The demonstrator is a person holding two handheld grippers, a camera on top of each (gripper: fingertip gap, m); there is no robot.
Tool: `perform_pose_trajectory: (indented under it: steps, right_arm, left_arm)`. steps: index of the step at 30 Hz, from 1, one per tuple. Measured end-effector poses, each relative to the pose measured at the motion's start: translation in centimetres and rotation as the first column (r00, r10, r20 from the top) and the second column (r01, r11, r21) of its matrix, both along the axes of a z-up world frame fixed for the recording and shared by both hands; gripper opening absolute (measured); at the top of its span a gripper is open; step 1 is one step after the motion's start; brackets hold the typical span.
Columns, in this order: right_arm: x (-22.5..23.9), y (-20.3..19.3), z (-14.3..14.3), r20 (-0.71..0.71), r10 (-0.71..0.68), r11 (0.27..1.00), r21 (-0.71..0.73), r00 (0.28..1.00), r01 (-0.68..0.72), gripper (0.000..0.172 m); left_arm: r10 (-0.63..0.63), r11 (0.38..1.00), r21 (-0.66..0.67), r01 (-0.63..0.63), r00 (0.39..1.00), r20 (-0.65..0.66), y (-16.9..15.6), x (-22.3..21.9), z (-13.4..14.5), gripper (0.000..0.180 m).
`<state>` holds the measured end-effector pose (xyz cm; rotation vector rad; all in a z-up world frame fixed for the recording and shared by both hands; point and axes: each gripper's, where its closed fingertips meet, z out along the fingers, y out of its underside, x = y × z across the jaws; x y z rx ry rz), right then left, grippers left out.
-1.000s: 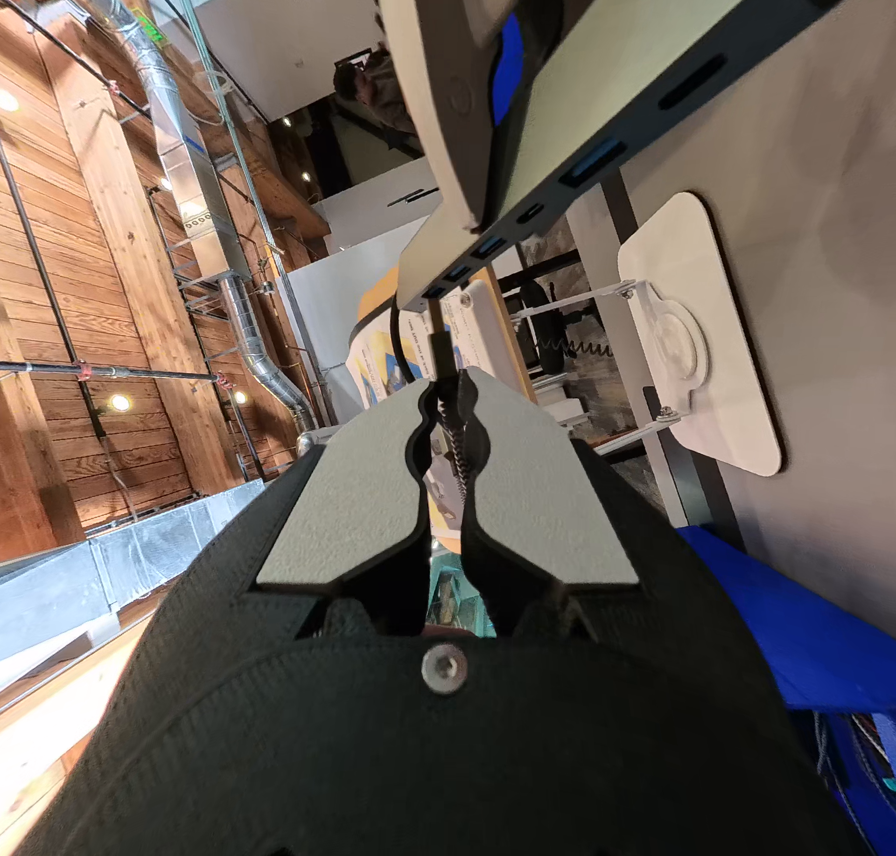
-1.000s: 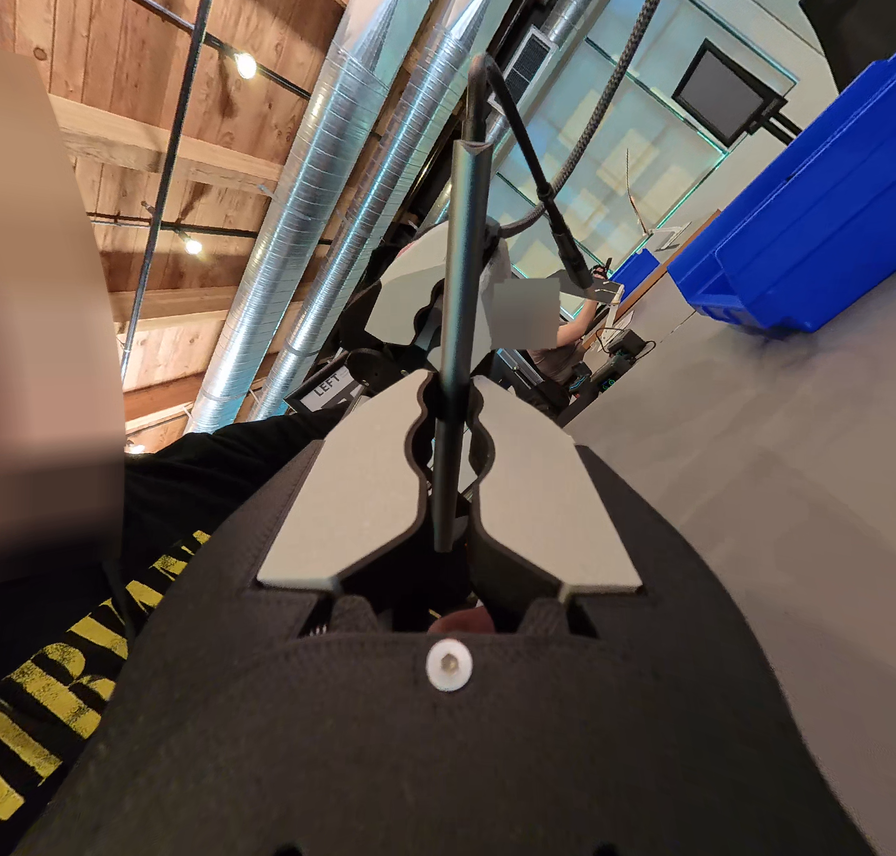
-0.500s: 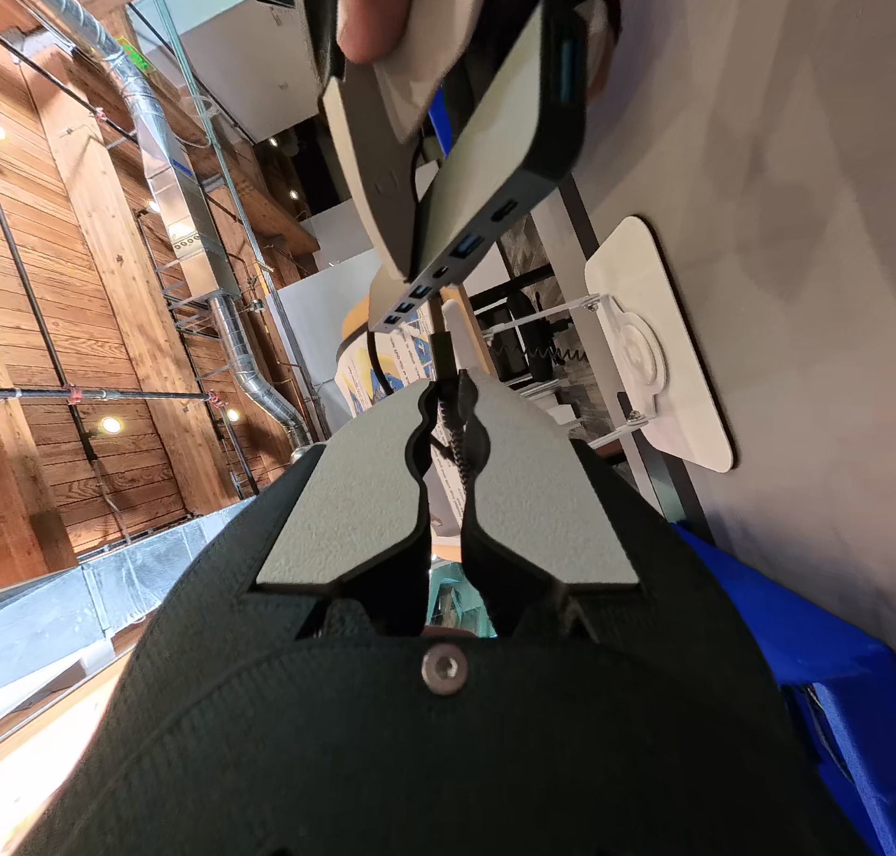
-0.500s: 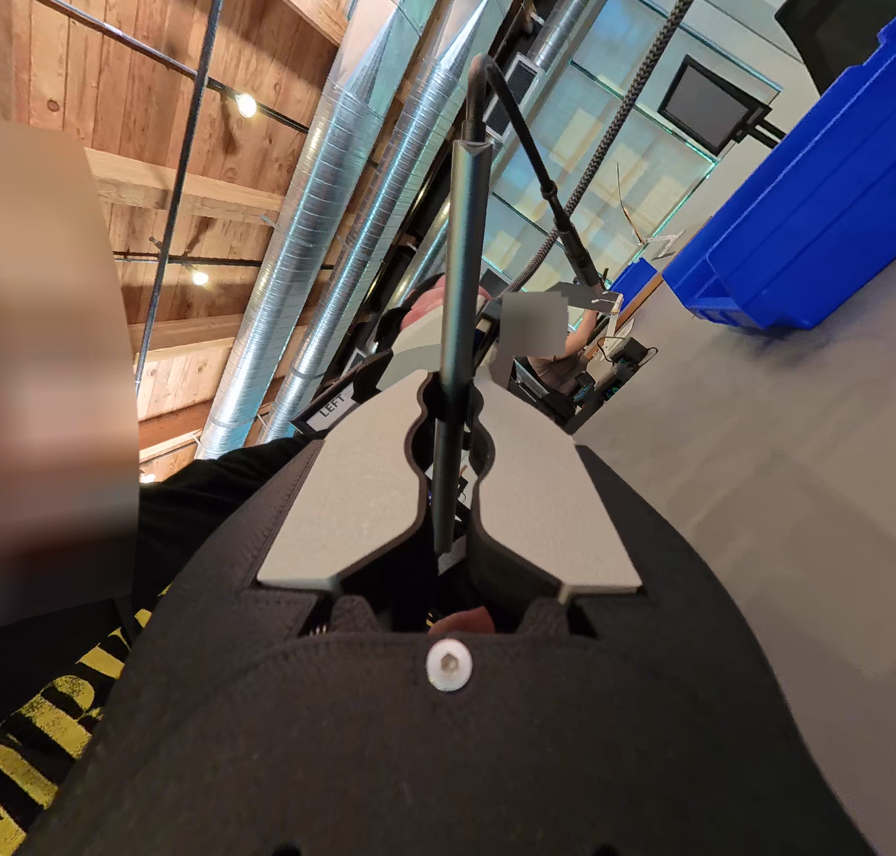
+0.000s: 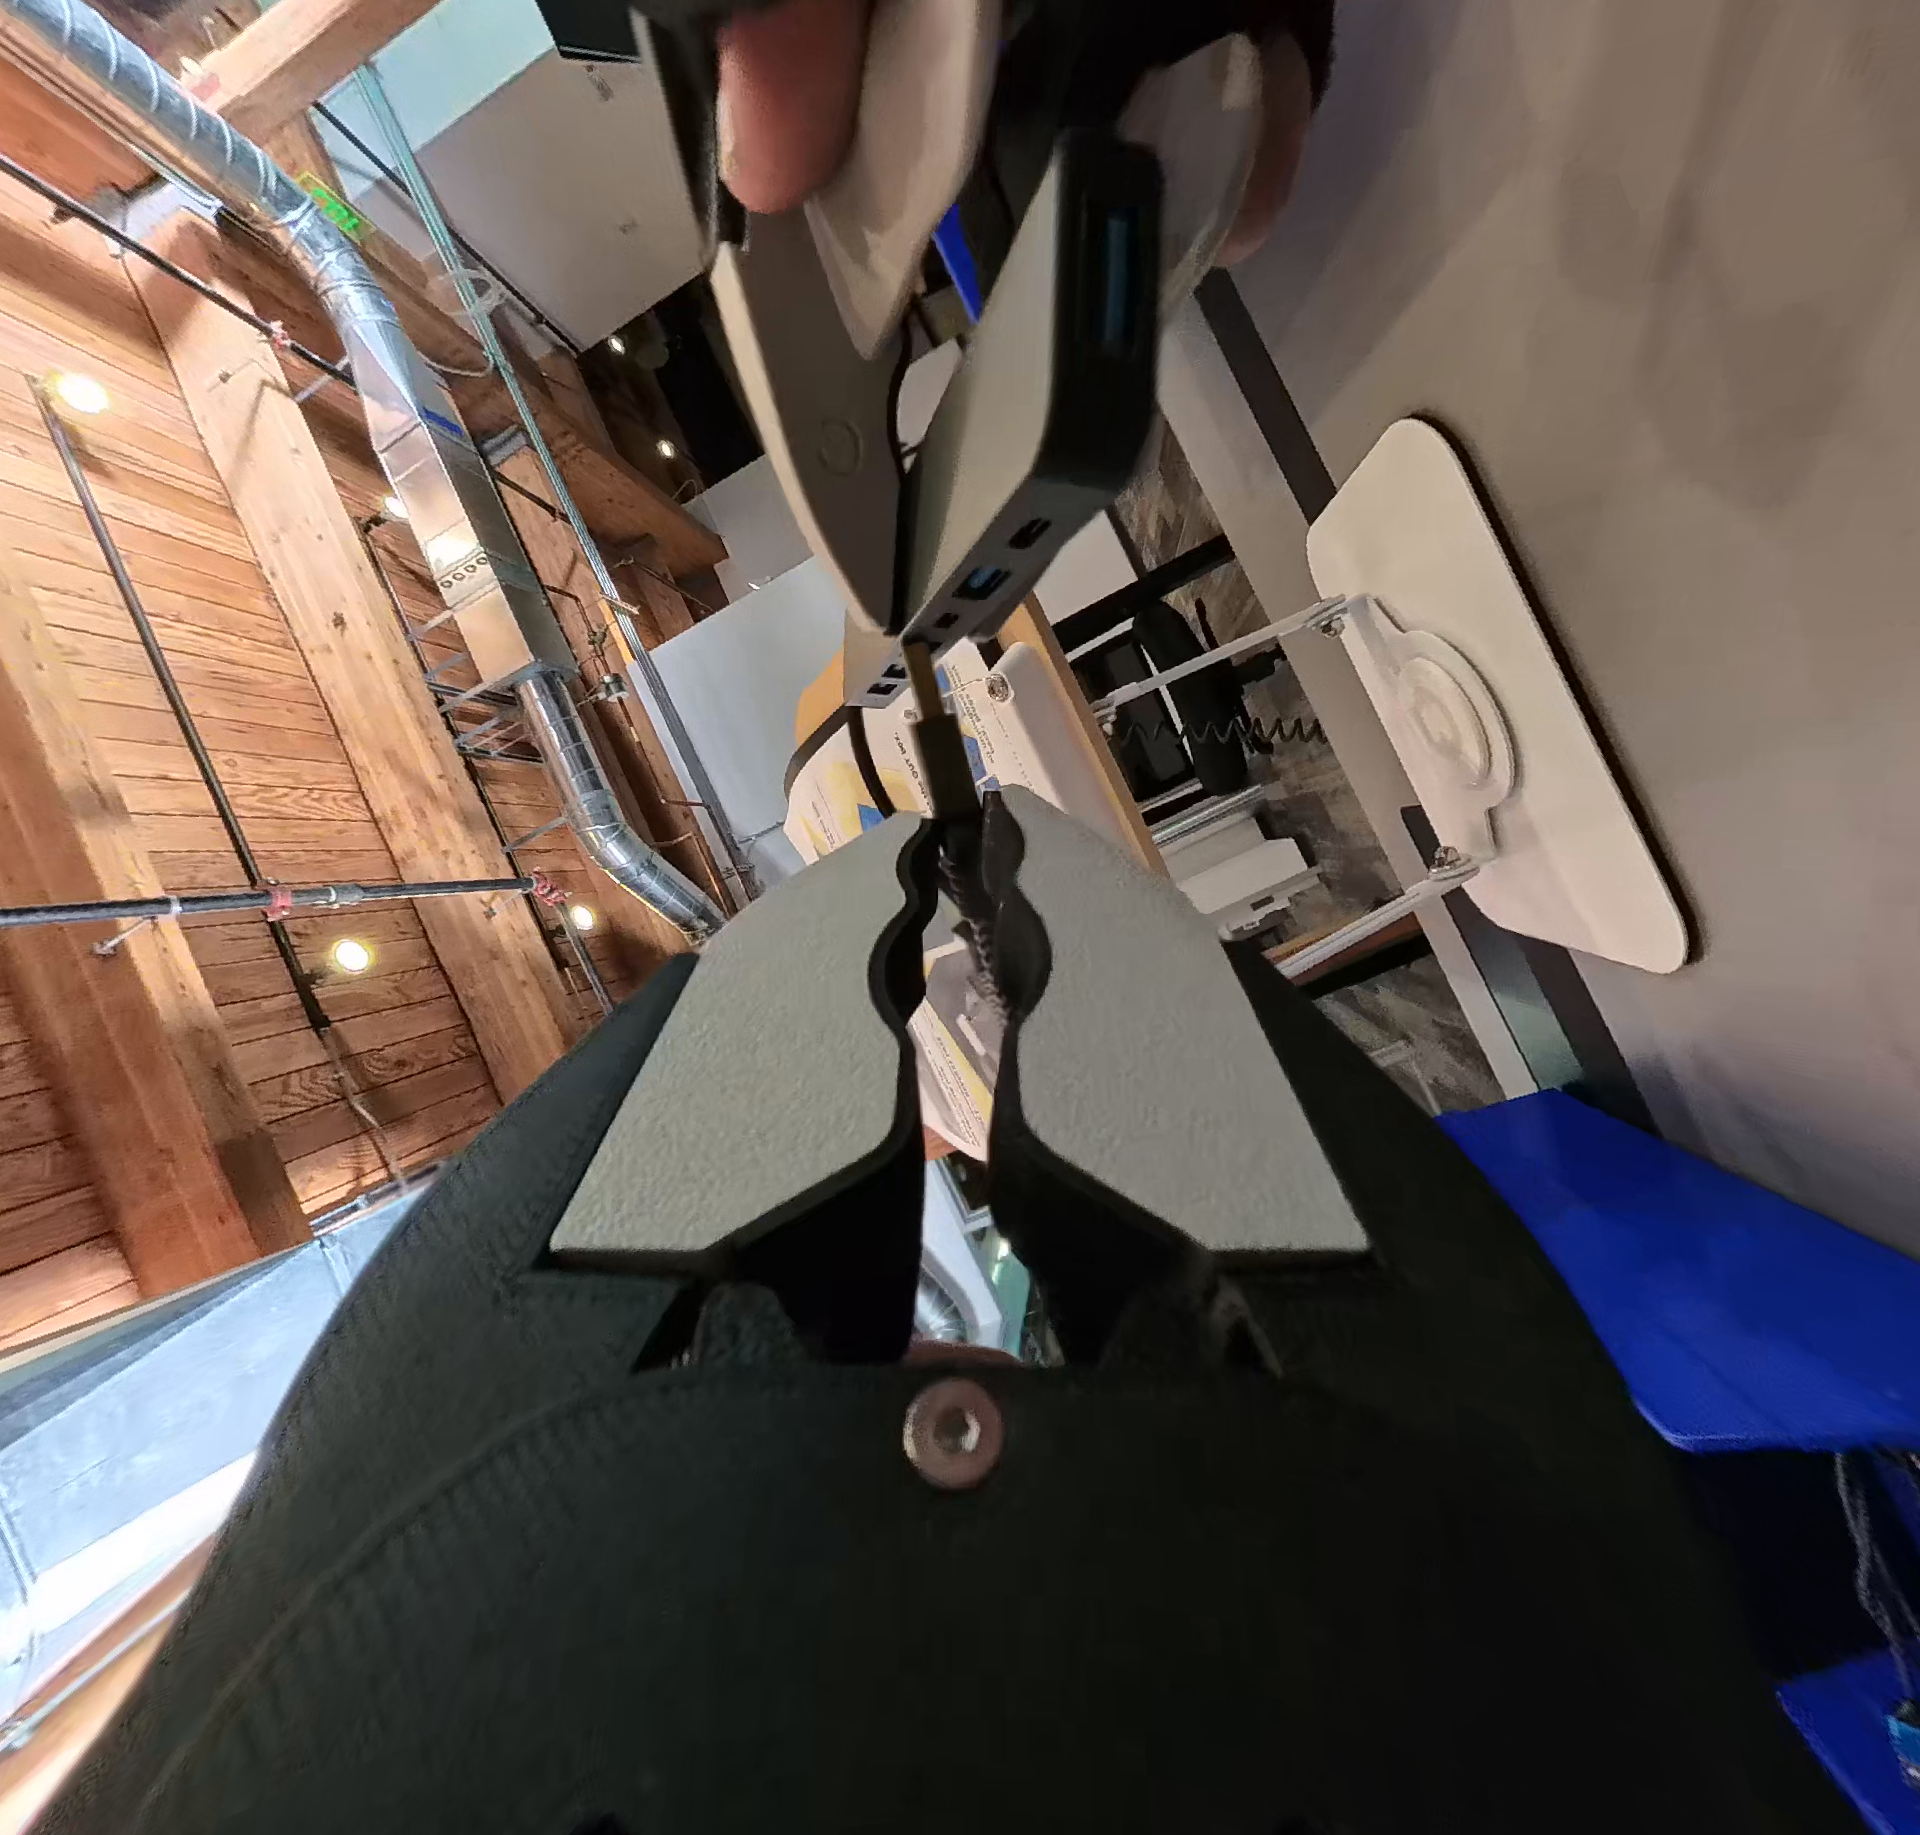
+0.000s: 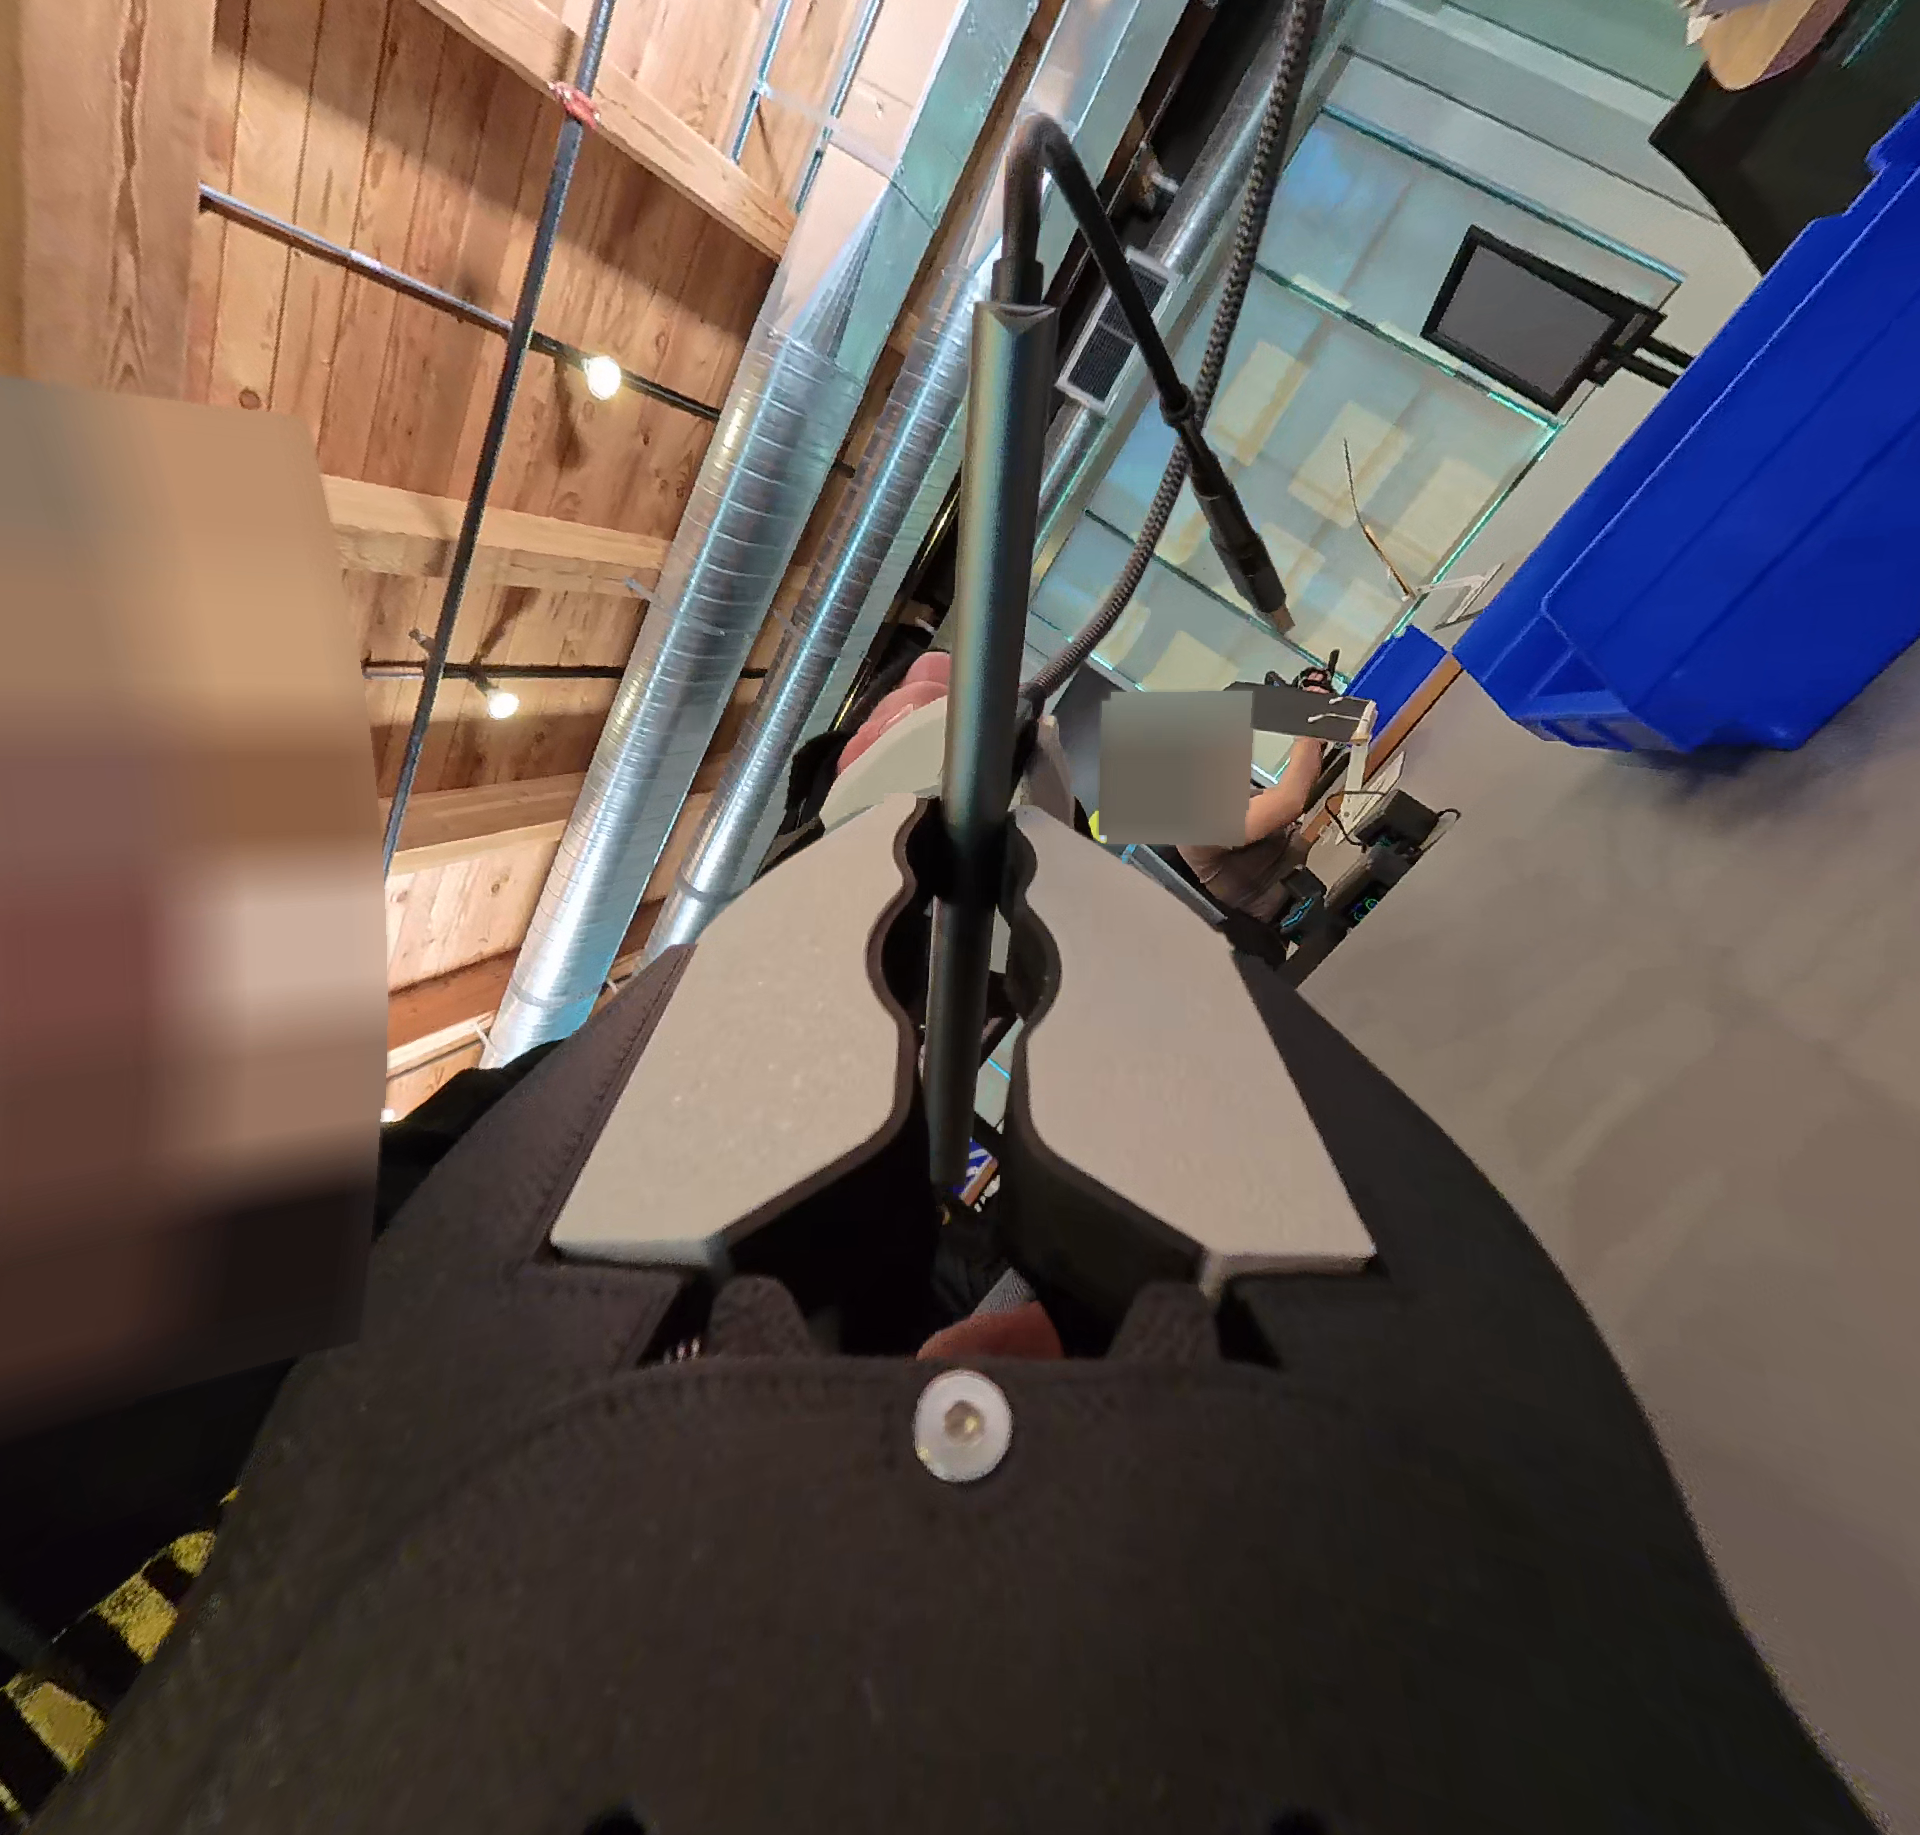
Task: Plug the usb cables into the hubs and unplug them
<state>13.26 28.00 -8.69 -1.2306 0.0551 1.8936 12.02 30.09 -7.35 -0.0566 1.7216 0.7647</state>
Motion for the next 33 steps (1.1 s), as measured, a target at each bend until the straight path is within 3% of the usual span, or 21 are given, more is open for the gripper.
perform_pose_trajectory:
  steps: [7,11,15,17,19,22,24,26,27,30,33]
  right_arm:
    - [0.4,0.8,-1.2,-0.008,-0.022,0.996,-0.085,1.0,0.021,0.01]
    - [0.5,1.0,-1.5,-0.001,-0.038,0.994,-0.105,0.999,0.038,0.009]
    - [0.6,1.0,-1.3,0.047,-0.07,0.995,-0.066,0.996,0.073,0.01]
    - [0.8,0.8,-0.9,0.12,-0.109,0.994,-0.012,0.987,0.111,0.01]
    - [1.1,0.4,-0.2,0.155,-0.119,0.993,0.044,0.981,0.114,0.009]
    - [0.7,-0.5,-0.1,0.261,-0.095,0.99,0.13,0.96,0.063,0.01]
    - [0.4,-0.9,-0.2,0.3,-0.077,0.986,0.162,0.951,0.029,0.01]
    - [-0.2,-1.5,-0.3,0.32,-0.035,0.983,0.184,0.947,-0.026,0.01]
    - [-0.4,-1.7,-0.3,0.325,-0.022,0.98,0.194,0.946,-0.044,0.01]
    - [-1.1,-2.3,-0.7,0.373,0.006,0.972,0.217,0.928,-0.094,0.01]
    - [-1.6,-2.7,-1.1,0.418,0.021,0.966,0.226,0.908,-0.127,0.01]
  left_arm:
    - [-0.004,0.997,0.072,0.009,0.997,-0.076,1.1,0.6,-1.5,0.009]
    - [0.002,0.999,0.049,0.002,0.996,-0.089,1.4,0.7,-1.7,0.009]
    - [0.063,0.987,-0.144,-0.077,0.993,-0.098,2.1,0.3,-2.0,0.009]
    - [0.115,0.92,-0.361,-0.15,0.987,-0.117,2.3,-0.4,-2.3,0.008]
    - [0.18,0.781,-0.571,-0.254,0.966,-0.184,2.7,-1.4,-2.7,0.009]
    - [0.141,0.322,-0.881,-0.347,0.938,-0.318,0.1,-2.2,-2.9,0.008]
    - [0.02,0.001,-0.908,-0.418,0.908,-0.418,-2.6,-2.7,-3.0,0.008]
    - [-0.082,-0.21,-0.87,-0.446,0.895,-0.439,-4.3,-2.8,-2.8,0.009]
    - [-0.125,-0.283,-0.841,-0.46,0.888,-0.443,-4.9,-2.8,-2.7,0.009]
    - [-0.155,-0.389,-0.783,-0.486,0.872,-0.464,-4.9,-2.7,-3.4,0.009]
    - [-0.198,-0.413,-0.745,-0.524,0.85,-0.488,-5.0,-2.9,-4.0,0.009]
